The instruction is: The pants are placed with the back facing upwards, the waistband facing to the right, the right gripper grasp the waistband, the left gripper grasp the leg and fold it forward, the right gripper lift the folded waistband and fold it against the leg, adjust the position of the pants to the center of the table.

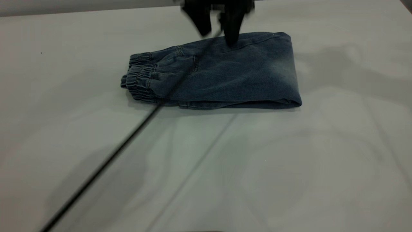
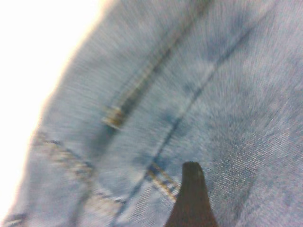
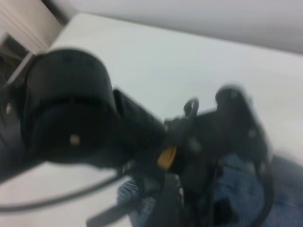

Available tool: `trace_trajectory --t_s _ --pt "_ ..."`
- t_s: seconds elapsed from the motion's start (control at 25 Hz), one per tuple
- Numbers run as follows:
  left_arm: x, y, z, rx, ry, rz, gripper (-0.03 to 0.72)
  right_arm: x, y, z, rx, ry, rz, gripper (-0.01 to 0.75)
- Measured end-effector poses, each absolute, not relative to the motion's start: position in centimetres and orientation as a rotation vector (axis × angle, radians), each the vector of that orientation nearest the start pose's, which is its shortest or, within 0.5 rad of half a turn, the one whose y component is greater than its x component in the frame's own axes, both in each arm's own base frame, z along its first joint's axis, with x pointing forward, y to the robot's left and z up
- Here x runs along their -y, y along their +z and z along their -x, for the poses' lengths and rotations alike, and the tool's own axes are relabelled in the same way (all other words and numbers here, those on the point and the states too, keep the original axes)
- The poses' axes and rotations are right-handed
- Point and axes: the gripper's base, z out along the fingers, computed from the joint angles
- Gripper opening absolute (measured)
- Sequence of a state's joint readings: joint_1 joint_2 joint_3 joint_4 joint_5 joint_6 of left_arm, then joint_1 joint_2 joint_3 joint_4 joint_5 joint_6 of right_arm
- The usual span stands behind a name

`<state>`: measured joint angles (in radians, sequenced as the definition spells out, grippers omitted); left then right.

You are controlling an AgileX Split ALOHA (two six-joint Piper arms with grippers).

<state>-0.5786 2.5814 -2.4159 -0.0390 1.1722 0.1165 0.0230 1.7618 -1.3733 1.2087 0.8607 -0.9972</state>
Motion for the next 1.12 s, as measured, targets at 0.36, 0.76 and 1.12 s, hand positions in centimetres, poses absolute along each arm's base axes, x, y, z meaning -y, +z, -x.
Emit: trace_trajectory --t_s 0.36,0.76,1.12 --pt "28.0 27.9 -43.7 -2.451 -0.115 -0.824 0.514 -6.7 40.0 -29.4 -2.105 0.775 0.483 0.590" --pt "22.2 38.5 -35.4 -2.382 -0.102 -0.782 0.514 -5.1 46.6 -13.7 -2.166 0.572 0.429 0.590" --pt "14.3 40.7 -23.2 -2.411 -0.103 -0.764 0.514 -3.4 43.6 -3.5 -2.108 0.404 0.265 0.590"
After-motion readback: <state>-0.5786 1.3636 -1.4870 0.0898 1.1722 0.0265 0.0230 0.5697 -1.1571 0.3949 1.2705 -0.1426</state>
